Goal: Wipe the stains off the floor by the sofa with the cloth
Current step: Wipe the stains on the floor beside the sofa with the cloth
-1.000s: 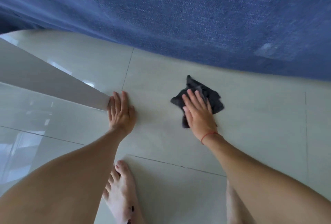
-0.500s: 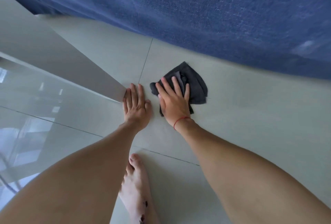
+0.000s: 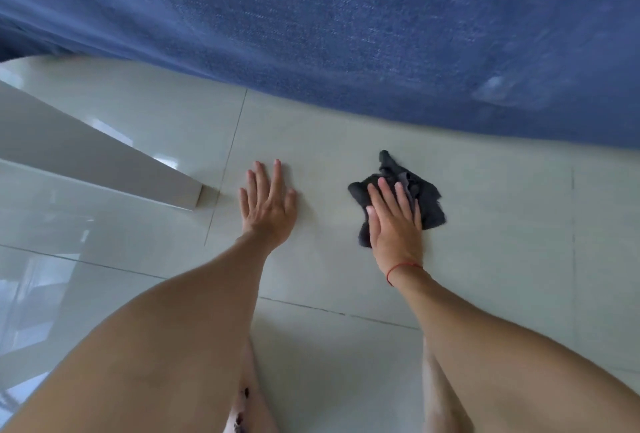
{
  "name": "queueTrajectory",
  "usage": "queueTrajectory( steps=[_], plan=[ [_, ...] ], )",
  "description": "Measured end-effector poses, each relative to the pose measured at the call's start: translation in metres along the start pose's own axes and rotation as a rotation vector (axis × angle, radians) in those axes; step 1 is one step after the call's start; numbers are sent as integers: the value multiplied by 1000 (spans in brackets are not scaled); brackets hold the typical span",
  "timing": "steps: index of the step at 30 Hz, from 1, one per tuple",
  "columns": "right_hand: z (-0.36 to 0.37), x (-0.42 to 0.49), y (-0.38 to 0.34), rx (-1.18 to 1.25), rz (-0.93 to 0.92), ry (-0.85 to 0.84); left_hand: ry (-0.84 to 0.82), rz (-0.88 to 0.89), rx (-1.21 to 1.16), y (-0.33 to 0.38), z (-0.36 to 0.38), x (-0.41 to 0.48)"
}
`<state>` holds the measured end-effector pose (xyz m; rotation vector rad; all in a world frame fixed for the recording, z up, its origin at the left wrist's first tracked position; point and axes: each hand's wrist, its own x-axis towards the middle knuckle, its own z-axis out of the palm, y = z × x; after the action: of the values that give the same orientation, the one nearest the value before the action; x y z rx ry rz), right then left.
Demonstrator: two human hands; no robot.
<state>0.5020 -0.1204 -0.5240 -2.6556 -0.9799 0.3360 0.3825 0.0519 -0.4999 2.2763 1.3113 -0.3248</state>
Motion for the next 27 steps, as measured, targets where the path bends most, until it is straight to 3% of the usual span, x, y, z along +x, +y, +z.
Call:
queueTrajectory(
  steps=[3,6,11,18,20,21,23,24,26,27],
  plan=[
    [-13,9,26,47,260,62,-39,-50,47,6,11,2],
    [-7,19,16,102,327,151,-48,-54,66,5,13,4],
    [8,31,-29,134,262,126,-60,-64,53,6,12,4],
    [10,55,-111,269,186,-198,-92,-71,18,7,2,3],
    [-4,57,-96,373,134,-154,43,-54,-28,11,-8,4],
    [-11,55,-85,408,120,-35,134,-63,-84,14,-13,6],
    [-24,51,-62,431,261,239,204,-69,-251,27,-25,15],
    [-30,50,-54,448,406,292,163,-51,-312,36,-29,20],
    [-36,54,-46,445,639,185,38,-21,-346,53,-31,24],
    [-38,57,-46,393,665,96,-3,-32,-353,60,-30,25]
  ],
)
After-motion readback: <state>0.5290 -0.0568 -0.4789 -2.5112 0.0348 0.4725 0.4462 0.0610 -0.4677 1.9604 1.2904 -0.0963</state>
